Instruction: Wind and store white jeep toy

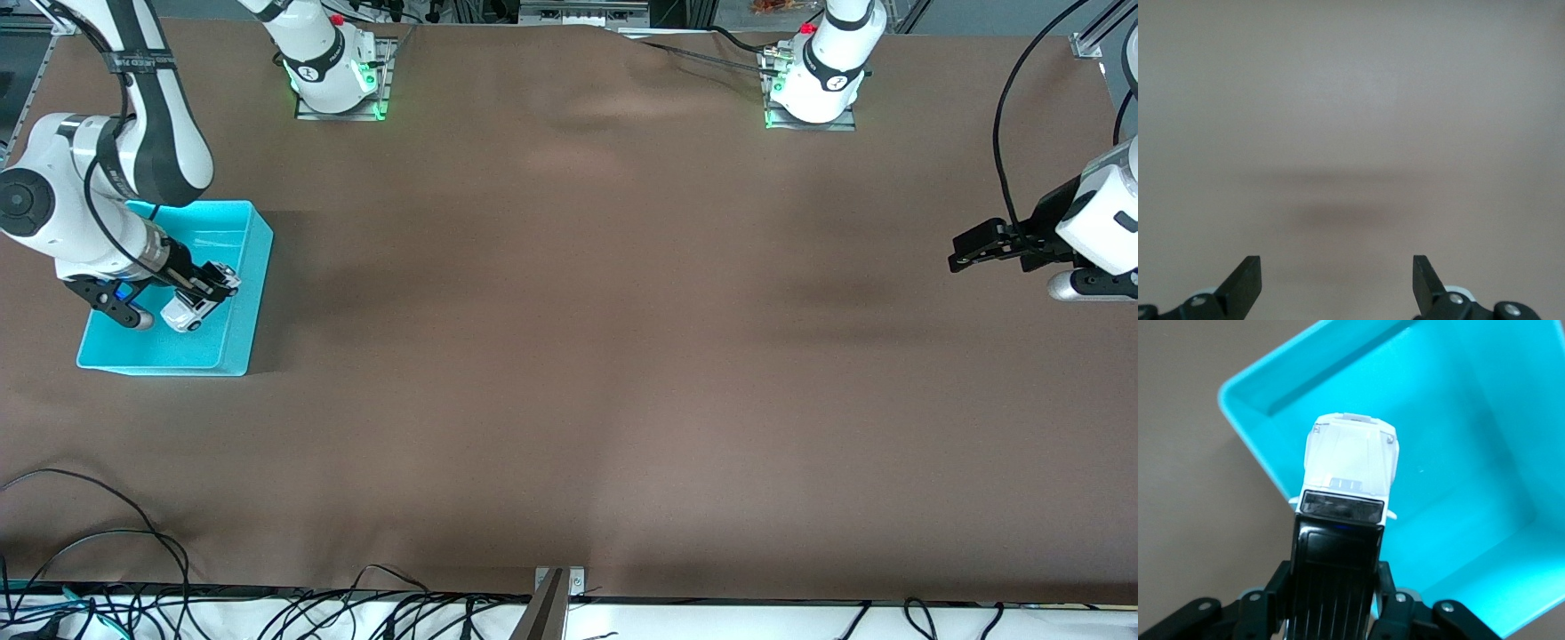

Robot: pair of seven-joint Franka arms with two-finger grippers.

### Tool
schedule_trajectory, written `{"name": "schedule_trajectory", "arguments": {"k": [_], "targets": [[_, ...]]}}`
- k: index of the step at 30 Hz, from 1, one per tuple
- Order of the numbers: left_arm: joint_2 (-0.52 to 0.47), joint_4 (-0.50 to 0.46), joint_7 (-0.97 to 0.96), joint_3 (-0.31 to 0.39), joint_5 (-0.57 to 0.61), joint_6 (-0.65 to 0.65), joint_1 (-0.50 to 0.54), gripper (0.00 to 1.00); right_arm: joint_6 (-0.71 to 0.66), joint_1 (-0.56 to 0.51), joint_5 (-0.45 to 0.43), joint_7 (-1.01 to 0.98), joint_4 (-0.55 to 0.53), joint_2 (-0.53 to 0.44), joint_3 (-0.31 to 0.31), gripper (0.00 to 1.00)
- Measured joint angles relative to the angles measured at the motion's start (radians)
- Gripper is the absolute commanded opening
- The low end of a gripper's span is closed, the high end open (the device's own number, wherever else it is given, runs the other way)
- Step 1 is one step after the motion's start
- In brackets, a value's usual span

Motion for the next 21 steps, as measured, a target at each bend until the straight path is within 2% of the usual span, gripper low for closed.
{"name": "schedule_trajectory", "arguments": {"k": [6, 11, 15, 21], "targets": [[0.0, 0.0, 0.0, 0.0, 0.0, 0.0, -0.001, 1.0, -0.01, -0.004, -0.002, -0.213, -0.003, 0.011, -0.099, 0.0], [0.0, 0.0, 0.0, 0.0, 0.0, 0.0, -0.001, 1.0, -0.011, -0.014, -0.002, -0.31, -0.012, 0.029, -0.16, 0.0], [0.0, 0.0, 0.0, 0.0, 0.0, 0.0, -0.001, 1.0, 0.004, -0.019, -0.002, -0.338, -0.025, 0.054, -0.183, 0.0], [0.001, 0.0, 0.0, 0.0, 0.0, 0.0, -0.001, 1.0, 0.061, -0.021, -0.002, -0.34, -0.07, 0.085, -0.187, 0.0]]}}
